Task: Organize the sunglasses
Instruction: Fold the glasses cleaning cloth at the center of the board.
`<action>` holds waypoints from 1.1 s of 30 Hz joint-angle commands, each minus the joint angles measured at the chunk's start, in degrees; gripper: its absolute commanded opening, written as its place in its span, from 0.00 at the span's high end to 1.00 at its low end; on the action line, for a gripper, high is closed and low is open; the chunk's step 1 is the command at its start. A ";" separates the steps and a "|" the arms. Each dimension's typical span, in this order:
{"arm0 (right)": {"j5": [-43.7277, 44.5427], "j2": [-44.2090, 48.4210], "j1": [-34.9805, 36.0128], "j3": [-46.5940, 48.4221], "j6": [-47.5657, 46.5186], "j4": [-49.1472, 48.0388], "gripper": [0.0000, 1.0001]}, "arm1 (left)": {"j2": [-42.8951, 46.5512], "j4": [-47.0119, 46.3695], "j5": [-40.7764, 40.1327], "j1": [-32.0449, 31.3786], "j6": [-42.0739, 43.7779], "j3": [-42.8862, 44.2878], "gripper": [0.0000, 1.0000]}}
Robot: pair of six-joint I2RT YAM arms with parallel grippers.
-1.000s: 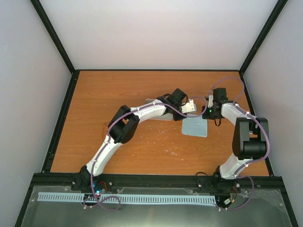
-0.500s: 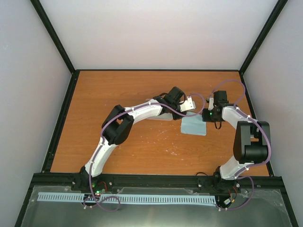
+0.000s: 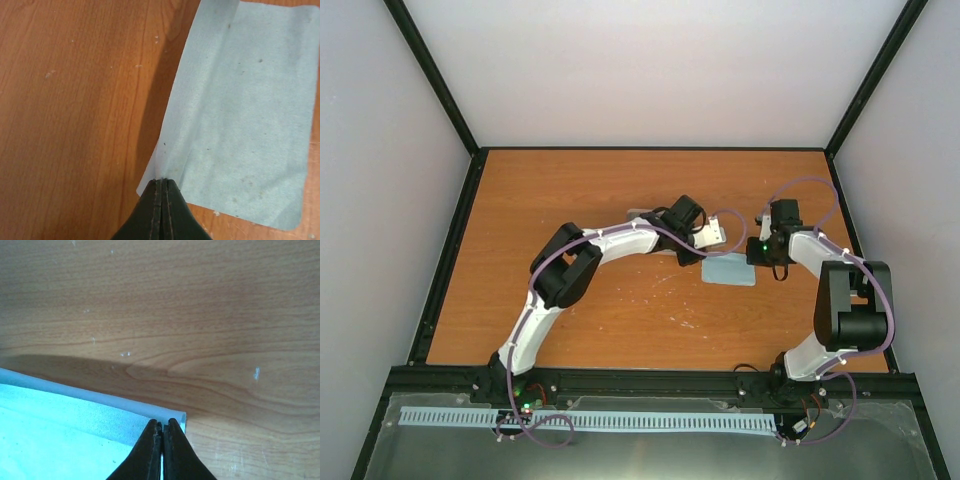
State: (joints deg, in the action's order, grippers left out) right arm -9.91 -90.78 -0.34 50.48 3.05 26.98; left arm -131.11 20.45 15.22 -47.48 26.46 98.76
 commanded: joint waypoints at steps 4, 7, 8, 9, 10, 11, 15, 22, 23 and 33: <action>0.31 1.63 -0.11 -1.32 2.01 0.66 0.97 | 4.89 -1.42 1.54 -1.31 -1.59 -2.22 0.99; 0.75 1.90 -0.16 -1.67 2.39 1.00 0.97 | 5.61 -1.42 1.75 -1.91 -2.12 -3.03 0.99; 0.79 2.04 -0.16 -1.84 2.49 1.05 0.97 | 5.71 -1.45 1.89 -2.17 -2.29 -3.28 0.99; 0.80 2.21 -0.11 -1.97 2.56 1.12 0.97 | 5.82 -1.46 2.02 -2.44 -2.44 -3.49 0.99; 0.80 2.34 -0.12 -2.12 2.66 1.22 0.97 | 5.96 -1.44 2.13 -2.75 -2.60 -3.83 0.99; 0.79 2.48 -0.10 -2.29 2.66 1.34 0.97 | 6.03 -1.38 2.27 -3.04 -2.82 -4.15 0.99; 0.84 2.92 -0.13 -2.68 2.89 1.89 0.97 | 6.47 -1.56 2.52 -3.95 -3.08 -5.63 0.99; -0.01 2.14 -0.10 -3.28 3.27 2.43 0.97 | 6.21 -1.90 1.12 -4.11 -1.86 -7.29 0.99; -0.04 1.92 -0.06 -3.22 3.28 2.52 0.97 | 6.22 -1.97 0.88 -4.11 -1.54 -7.41 0.99; -0.98 -0.53 -0.10 -2.71 3.45 4.04 0.97 | 5.93 -1.90 0.87 -4.11 -0.89 -7.84 0.98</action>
State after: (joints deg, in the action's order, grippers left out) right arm -10.15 -90.04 -0.34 47.70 5.72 29.98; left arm -126.67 19.29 15.99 -51.29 24.80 91.22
